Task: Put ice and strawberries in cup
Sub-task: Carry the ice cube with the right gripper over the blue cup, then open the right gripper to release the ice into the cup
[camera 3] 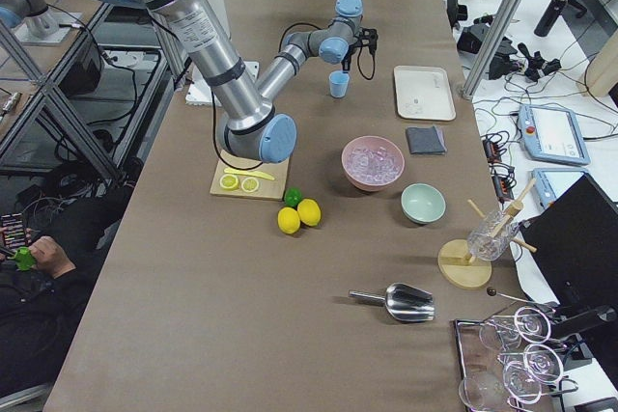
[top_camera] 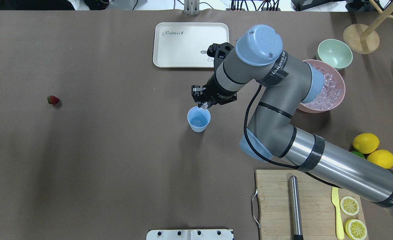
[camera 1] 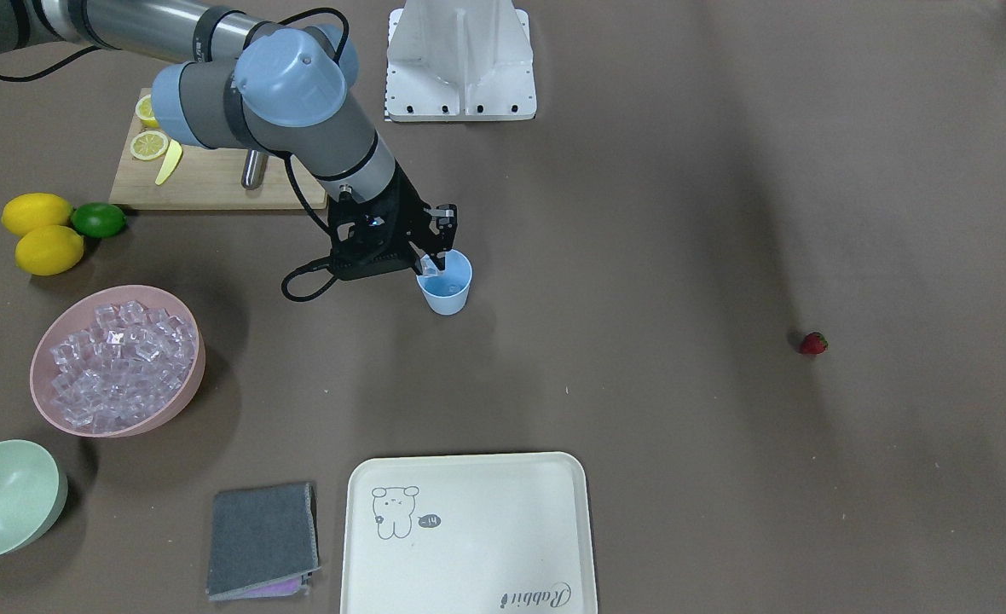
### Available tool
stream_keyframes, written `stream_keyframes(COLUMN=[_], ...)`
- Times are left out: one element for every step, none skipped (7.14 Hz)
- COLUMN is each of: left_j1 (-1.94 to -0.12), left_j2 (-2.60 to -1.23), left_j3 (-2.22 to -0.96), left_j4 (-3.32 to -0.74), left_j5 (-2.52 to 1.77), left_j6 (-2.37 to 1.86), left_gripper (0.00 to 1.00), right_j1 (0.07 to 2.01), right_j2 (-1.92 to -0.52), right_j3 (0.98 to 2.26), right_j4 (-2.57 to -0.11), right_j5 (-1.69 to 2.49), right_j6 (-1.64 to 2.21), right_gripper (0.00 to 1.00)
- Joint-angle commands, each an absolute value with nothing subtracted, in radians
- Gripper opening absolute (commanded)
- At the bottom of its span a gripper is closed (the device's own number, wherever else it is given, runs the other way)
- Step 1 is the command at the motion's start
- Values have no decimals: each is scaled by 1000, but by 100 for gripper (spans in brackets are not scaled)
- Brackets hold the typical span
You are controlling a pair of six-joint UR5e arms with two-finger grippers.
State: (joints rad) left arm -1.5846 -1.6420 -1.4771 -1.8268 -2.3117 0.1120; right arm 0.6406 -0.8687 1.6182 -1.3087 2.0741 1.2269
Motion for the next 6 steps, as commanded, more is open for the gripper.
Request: stream_keyframes(left_j1=[-1585, -1585, -1585, -1585, -1585, -1585], left_j2=[-1638, -1638, -1637, -1637, -1637, -1637], left_j3=[-1471, -1471, -1471, -1471, -1463, -1463], left_j4=[-1832, -1830, -1830, -1830, -1832, -1832], left_j5=[-2312, -2312, -2312, -2312, -2312, -2312], left_j6=[114, 114, 114, 114, 115, 114], left_gripper=[98, 98, 98, 98, 98, 98], right_j1=[615, 608, 591, 588, 589, 612], right_j2=[-859, -861, -867, -868, -868, -867], right_j3=[1612, 1611, 1609, 1603, 1609, 1620], right_j4=[-1304, -1304, -1307, -1312, -1318, -1319], right_j5=[2065, 2045, 1978, 1973, 1982, 2015], right_j6=[1249, 1250, 1253, 1253, 1253, 1252], right_gripper=[0, 39, 83, 91, 98, 98])
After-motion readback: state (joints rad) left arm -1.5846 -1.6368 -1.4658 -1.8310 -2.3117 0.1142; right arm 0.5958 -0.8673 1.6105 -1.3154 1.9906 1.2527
